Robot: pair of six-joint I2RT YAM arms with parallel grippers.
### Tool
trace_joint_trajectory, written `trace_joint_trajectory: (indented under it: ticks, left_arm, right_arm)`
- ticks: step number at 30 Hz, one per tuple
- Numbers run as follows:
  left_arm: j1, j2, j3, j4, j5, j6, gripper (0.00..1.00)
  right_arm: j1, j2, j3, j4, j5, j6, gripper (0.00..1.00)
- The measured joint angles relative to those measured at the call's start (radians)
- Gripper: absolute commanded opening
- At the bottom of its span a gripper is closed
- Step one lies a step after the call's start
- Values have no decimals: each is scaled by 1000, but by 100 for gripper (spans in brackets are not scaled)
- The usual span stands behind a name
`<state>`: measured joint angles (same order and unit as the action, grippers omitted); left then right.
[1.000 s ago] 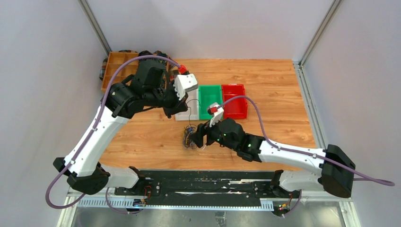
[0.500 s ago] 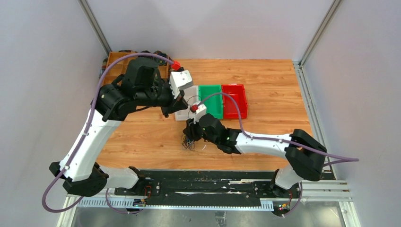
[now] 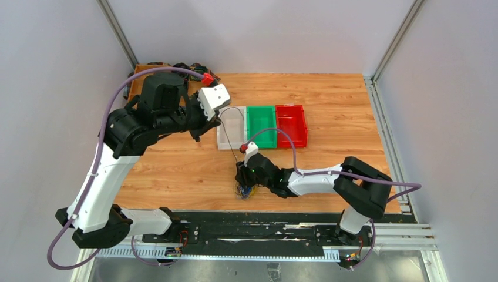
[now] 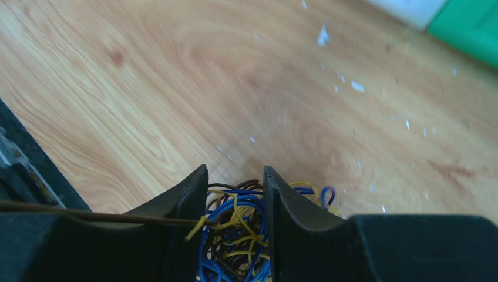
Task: Untangle the cables
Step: Untie the cable.
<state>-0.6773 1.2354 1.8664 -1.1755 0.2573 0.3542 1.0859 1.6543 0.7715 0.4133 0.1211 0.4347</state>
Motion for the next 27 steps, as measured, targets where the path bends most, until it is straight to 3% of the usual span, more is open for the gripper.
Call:
trace_joint_trajectory:
  ticks: [6,11,16,19,22,27]
  left_arm:
    - [0,-25,27,17,-161,53,0]
    - [0,-112,-218,103,-270,92,0]
    - [0,-146,-501,167,-338,110,0]
    - [0,-147,-626,194,-341,109,0]
    - [0,-147,-716,217,-332,106,0]
    - [0,-146,-821,255,-318,106,2]
  right_arm:
    - [0,-59,-111,7,6,23,57]
    - [0,-159,-149,-28,10,18,68]
    - [0,-283,-154,-87,9,13,68]
    - [0,-352,-154,-119,9,11,63]
    - [0,-392,-155,-155,10,11,56]
    - [0,-397,-181,-228,10,21,54]
